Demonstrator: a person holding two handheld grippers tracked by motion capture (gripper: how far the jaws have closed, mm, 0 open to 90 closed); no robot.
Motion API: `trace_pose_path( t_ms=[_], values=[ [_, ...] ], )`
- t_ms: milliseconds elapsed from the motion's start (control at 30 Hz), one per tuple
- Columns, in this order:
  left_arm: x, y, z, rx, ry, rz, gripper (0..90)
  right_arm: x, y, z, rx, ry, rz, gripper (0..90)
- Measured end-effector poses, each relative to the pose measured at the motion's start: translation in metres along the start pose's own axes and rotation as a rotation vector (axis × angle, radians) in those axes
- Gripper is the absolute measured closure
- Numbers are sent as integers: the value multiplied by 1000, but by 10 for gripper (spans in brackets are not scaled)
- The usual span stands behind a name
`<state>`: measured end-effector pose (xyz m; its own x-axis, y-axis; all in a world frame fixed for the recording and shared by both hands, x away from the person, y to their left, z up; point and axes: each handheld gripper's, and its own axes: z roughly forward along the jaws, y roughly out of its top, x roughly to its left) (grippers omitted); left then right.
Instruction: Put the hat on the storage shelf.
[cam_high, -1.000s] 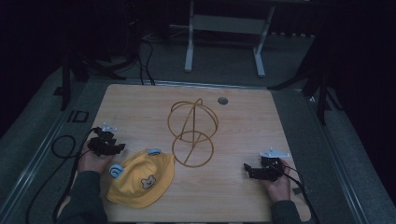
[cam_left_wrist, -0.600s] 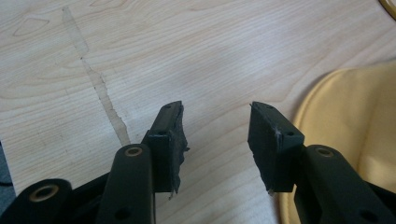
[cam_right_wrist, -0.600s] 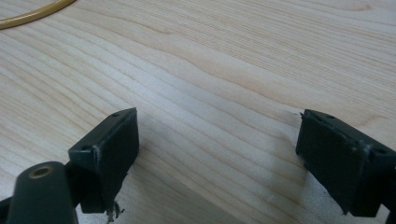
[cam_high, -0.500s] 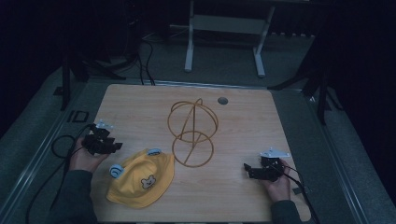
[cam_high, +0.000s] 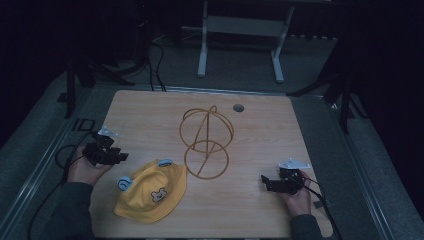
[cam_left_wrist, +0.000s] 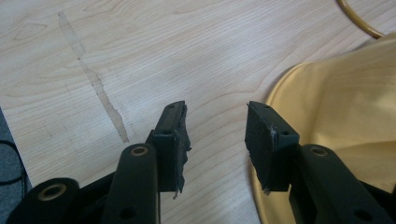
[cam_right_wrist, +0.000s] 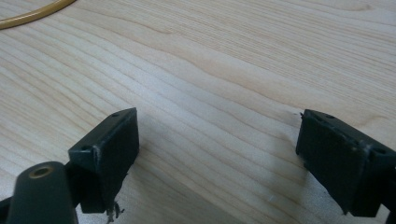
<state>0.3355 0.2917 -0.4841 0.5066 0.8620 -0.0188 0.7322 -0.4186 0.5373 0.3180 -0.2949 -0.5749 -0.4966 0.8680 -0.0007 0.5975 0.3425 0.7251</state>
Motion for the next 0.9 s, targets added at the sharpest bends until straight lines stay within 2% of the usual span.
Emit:
trace_pose_path(
  t_ms=[400,833,900],
  values=[
    [-11,14,-14,9,-24,42,551,0,0,0,0,1,-1,132],
    [-18,23,-27,15,-48,47,550,0,0,0,0,0,0,132],
    [-21,24,-29,20,-54,59,547,0,0,0,0,0,0,132]
  ],
)
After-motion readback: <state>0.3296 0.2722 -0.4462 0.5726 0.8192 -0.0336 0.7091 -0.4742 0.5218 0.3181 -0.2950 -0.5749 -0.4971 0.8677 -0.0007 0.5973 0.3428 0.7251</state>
